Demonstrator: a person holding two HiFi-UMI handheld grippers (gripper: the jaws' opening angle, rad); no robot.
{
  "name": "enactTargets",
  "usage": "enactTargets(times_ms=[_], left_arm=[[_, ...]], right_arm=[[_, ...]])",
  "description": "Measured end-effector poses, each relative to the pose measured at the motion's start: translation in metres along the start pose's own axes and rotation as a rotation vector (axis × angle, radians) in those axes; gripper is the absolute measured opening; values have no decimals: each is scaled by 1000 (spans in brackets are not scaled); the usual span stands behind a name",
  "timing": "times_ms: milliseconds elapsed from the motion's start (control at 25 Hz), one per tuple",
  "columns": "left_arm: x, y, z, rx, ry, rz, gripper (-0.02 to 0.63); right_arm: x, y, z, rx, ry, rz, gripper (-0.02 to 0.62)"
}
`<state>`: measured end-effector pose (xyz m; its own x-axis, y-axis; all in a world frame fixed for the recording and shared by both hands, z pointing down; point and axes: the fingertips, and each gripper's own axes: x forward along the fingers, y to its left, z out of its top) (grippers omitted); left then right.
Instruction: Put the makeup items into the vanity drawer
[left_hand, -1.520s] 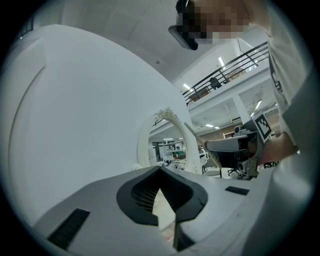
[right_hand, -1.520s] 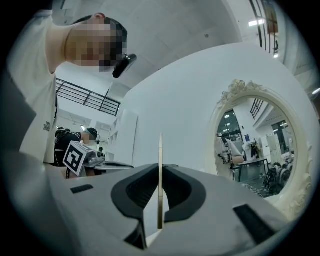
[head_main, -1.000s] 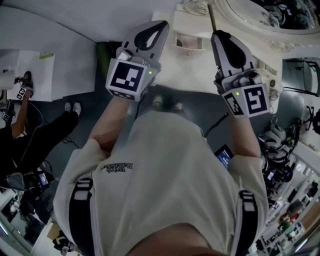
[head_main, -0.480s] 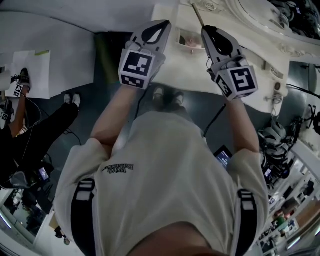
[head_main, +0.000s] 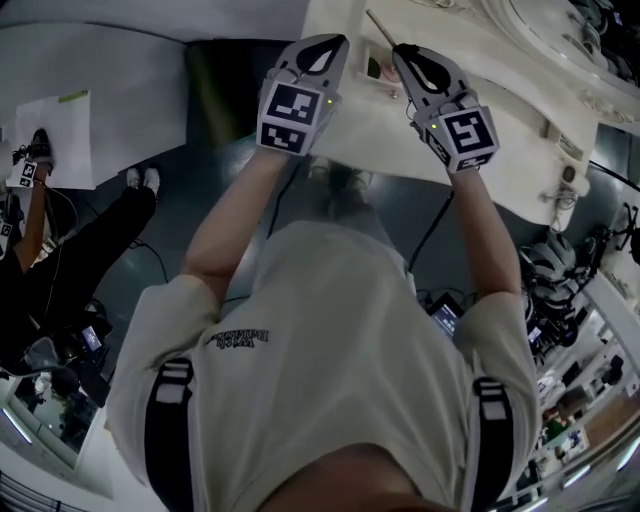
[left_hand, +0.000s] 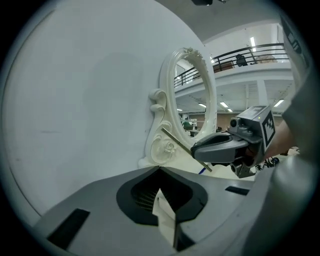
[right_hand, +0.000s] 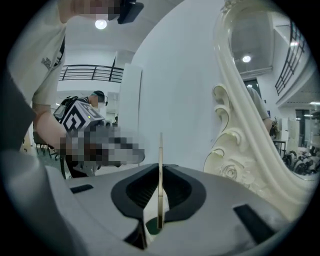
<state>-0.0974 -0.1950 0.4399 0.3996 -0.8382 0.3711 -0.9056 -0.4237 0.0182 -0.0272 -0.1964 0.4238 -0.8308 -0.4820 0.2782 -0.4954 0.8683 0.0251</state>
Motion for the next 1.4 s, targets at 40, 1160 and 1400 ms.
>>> enactTargets(times_ms=[40,1160,1400], left_arm=[[5,-2,-7,-5,13,-3,14],[63,-10,-122,-53,228,-47,14],[60,-14,-128,-55,240,-48,14]], right_arm=[[3,0,-9,-5,9,10,31],[36,-4,-137,-140,309,116,31],[38,-1,-140,-153,329,113,77]])
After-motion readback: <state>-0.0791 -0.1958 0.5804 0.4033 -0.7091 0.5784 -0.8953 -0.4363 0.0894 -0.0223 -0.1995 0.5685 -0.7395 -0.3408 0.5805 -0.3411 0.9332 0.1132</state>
